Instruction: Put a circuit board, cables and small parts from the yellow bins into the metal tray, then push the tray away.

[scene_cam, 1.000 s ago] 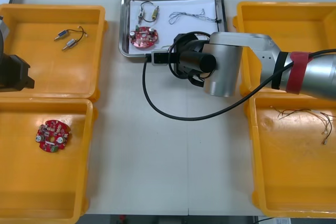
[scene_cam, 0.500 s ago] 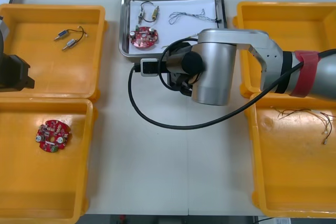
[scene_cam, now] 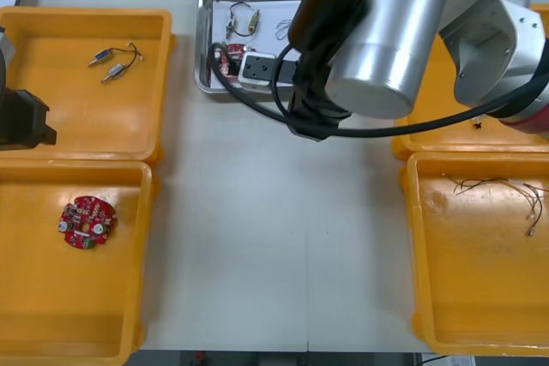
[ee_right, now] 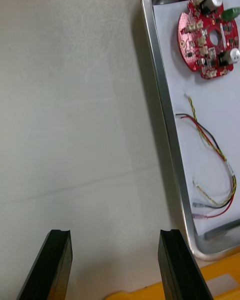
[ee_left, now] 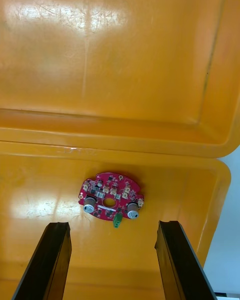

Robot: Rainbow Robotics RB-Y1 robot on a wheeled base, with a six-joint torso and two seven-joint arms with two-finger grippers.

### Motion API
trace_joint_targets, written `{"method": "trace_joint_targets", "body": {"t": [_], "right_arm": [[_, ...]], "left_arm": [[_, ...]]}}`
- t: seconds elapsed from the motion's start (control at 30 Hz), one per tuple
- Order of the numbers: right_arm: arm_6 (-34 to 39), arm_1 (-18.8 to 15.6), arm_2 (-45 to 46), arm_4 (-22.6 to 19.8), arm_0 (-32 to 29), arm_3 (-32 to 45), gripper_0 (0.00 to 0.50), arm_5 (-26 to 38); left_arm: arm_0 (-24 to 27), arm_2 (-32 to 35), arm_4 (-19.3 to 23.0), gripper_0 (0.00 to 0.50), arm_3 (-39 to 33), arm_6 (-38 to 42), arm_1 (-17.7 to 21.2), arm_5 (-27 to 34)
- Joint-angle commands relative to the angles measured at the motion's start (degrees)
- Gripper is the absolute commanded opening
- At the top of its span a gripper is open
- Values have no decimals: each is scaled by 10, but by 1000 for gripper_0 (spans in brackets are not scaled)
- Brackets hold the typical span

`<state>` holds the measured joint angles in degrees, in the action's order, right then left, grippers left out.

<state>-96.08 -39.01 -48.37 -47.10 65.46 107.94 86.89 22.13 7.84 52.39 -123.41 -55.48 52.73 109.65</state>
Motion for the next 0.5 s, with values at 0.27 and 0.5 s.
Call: {"method": "trace_joint_targets", "body": {"t": [0.27, 0.5], "right_arm": [[144, -45, 151, -53, -66, 70, 500, 127], [186, -48, 249, -75, -118, 73, 500, 188]], "left_arm": [[-7, 15, 3, 500, -14, -29, 25, 4], [-7, 15, 3, 500, -14, -29, 25, 4]]}}
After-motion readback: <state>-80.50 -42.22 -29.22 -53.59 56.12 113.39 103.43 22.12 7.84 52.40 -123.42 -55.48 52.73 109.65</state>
